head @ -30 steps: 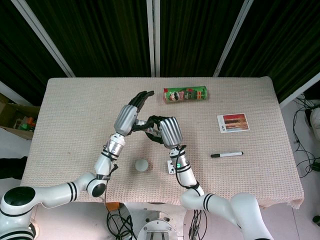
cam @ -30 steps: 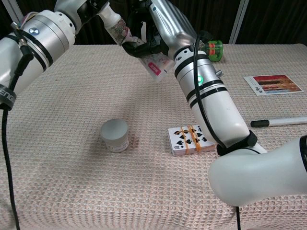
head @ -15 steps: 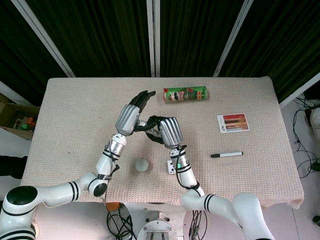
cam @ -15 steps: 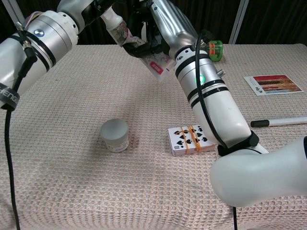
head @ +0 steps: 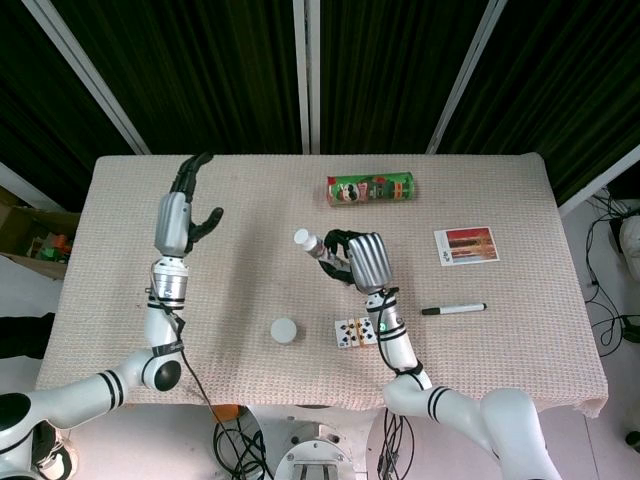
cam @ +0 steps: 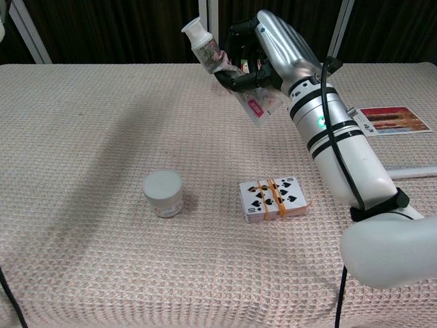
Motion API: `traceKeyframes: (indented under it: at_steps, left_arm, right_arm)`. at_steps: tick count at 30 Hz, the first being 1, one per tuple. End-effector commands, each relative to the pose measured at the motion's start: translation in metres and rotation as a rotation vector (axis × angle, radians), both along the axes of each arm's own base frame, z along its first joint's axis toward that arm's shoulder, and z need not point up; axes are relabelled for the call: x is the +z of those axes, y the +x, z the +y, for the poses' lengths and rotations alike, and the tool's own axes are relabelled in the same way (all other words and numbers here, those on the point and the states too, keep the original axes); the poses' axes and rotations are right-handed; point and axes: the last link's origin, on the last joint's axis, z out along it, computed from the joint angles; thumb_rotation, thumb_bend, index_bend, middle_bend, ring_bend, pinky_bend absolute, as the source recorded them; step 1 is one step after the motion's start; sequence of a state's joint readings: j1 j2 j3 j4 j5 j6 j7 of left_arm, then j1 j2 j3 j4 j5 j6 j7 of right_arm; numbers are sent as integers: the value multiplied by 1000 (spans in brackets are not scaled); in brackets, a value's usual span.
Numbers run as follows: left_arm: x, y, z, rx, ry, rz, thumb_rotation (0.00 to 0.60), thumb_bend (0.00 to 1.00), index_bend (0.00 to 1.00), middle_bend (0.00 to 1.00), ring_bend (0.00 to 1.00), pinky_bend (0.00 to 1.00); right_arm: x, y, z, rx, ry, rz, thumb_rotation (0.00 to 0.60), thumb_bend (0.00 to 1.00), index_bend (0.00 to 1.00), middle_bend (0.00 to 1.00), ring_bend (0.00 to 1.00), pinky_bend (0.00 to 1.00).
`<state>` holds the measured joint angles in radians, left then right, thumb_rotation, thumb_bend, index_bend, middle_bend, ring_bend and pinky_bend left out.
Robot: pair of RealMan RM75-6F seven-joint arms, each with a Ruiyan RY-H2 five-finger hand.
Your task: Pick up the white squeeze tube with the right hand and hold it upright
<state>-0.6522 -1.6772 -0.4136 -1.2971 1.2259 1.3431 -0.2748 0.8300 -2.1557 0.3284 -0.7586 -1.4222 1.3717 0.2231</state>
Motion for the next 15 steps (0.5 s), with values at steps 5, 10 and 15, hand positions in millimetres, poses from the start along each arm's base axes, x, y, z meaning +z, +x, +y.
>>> traceKeyframes:
  at_steps: [5,10,15]
  left_arm:
    - [-1,-44,-19,83,-60,-11,0,0,90,144,62,161]
    - [-2,-57,-26,108,-88,-27,0,0,90,144,62,161]
    - [2,-63,-30,113,-83,-32,0,0,90,144,62,161]
  right_arm:
    - [2,-16,-13,-39,26,136,600,575,922,800,715,878]
    - [-3,-23,-16,-62,156,277,600,188,300,320,203,325]
    - [3,-24,-14,-98,245,310,600,31,0,0,0,0]
